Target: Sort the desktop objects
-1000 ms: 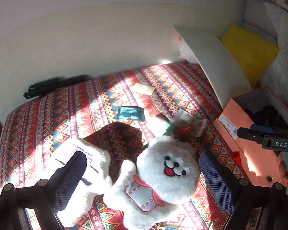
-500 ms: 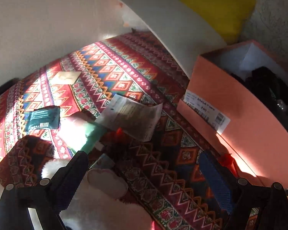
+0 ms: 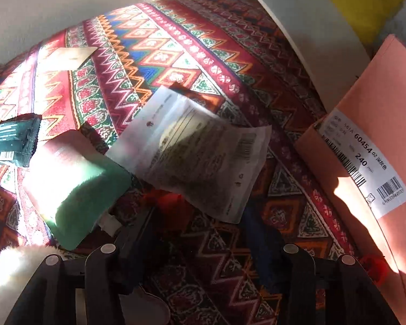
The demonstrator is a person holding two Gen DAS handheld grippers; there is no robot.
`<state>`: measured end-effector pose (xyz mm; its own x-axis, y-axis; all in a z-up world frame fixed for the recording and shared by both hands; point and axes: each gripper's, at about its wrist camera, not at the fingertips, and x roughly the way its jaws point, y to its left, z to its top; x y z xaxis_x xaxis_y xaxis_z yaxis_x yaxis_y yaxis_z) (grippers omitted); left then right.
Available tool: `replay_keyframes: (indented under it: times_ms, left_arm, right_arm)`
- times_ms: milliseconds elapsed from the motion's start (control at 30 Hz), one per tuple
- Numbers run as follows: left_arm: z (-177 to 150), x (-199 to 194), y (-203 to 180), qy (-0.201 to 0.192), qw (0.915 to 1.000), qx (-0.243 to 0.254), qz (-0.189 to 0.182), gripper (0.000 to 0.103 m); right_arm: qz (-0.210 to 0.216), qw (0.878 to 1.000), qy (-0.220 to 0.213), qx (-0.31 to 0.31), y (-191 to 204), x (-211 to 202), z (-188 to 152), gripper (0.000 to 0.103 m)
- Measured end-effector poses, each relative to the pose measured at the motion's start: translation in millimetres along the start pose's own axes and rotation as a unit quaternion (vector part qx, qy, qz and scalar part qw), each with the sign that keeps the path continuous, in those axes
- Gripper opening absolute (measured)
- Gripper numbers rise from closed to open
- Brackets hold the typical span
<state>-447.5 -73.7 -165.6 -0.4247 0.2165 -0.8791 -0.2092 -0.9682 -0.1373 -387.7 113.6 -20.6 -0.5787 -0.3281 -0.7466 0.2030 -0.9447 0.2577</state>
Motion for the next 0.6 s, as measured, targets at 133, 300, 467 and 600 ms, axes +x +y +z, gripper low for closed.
replay_keyframes:
  times_ms: [133,300,467,600]
  left_arm:
    - [-2,1,6,0.010,0.9996,-0.013,-0.025,0.016]
    - [-6,-7,9,-0.005,0.9993,-0.015,-0.034,0.010]
    - [-9,-19,4,-0.045,0.9987,0.015,0.021,0.052]
    - [-3,-6,4,-0.041,0.9967,0.051,0.048,0.060]
  right_arm:
    - [-0.034,0.998,0.000,-0.044,13,-5,-5,0.071]
    - [-0.037,0.997,-0.008,-0.065,23,-17,-9,0.071]
    - [-0.026,0.997,-0.005,-0.068,30,-13,-12,0.071]
    - [-0.020,0.997,0.001,-0.077,35,-8,-14,0.071]
